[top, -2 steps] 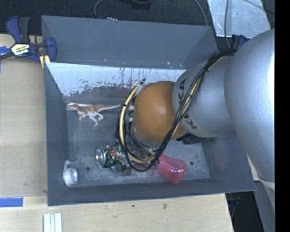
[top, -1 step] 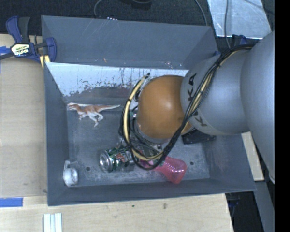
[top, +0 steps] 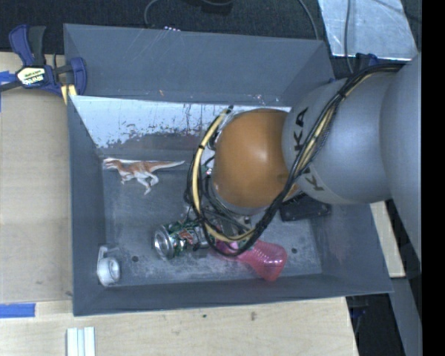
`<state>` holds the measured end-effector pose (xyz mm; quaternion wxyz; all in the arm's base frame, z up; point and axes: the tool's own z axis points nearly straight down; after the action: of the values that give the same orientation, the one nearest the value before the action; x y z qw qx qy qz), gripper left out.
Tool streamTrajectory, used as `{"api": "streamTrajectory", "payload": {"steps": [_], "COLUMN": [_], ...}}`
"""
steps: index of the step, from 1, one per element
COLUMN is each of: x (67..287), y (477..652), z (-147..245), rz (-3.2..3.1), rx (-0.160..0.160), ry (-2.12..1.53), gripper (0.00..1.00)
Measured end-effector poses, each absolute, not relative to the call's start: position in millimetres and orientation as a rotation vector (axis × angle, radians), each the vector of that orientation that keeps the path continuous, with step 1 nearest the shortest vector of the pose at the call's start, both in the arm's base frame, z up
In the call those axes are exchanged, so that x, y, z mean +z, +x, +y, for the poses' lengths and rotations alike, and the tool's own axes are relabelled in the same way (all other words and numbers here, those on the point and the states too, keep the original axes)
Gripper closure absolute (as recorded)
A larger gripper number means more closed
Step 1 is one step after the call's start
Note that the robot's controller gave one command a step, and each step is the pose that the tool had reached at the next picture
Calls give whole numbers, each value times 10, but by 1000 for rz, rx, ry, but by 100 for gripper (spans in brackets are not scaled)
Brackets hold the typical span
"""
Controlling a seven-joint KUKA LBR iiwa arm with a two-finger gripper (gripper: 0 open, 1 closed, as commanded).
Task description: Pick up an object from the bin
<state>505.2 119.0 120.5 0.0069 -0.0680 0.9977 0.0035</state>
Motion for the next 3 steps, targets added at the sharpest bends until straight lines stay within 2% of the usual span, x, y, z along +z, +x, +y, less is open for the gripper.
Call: {"api": "streamTrajectory", "payload": {"steps": [1,2,3], "x": [1104,1499,1800], "y": [5060,5089,5129], "z": [1251,1306,1338], "rz": [3129,3130,3121], "rx": [9,8,11], "ry": [-221,-246,-218], "gripper": [100,100,100]}}
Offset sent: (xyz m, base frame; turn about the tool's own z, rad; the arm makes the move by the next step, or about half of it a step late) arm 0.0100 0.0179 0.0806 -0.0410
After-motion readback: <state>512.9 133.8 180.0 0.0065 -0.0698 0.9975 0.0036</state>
